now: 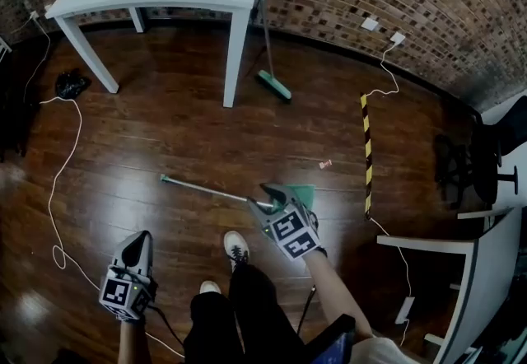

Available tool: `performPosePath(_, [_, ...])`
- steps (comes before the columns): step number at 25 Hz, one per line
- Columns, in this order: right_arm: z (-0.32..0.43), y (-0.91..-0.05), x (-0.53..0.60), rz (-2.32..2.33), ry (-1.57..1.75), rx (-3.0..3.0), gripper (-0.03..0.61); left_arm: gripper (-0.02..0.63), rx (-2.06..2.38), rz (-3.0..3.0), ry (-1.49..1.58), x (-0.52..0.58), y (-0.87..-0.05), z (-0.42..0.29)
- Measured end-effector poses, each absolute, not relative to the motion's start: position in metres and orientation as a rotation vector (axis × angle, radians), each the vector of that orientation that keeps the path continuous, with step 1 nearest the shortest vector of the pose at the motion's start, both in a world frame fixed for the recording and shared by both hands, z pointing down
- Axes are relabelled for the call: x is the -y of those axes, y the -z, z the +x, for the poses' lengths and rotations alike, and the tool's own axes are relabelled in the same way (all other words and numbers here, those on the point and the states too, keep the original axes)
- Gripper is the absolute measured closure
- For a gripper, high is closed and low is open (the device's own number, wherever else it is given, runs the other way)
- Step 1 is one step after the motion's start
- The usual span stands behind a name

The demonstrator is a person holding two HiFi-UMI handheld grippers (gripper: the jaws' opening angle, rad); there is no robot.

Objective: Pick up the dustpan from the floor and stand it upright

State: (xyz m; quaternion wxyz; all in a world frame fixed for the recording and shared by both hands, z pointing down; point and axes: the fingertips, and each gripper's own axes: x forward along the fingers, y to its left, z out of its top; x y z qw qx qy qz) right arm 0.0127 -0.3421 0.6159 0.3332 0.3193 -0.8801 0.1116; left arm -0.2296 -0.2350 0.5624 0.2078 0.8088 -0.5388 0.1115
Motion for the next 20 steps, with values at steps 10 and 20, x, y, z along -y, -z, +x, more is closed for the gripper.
performPosePath(10, [-0.001, -0.878, 0.366, 0.536, -0.285, 2.214, 0.402, 0.607, 1.639, 2.156, -0.353, 0.249, -0.786, -0.269])
performPosePath(20, [-0.015, -1.041, 0.365, 0.401, -0.251, 2.138, 0.402, 0.607, 1.614, 2.164, -0.359, 0.244, -0.926, -0.275])
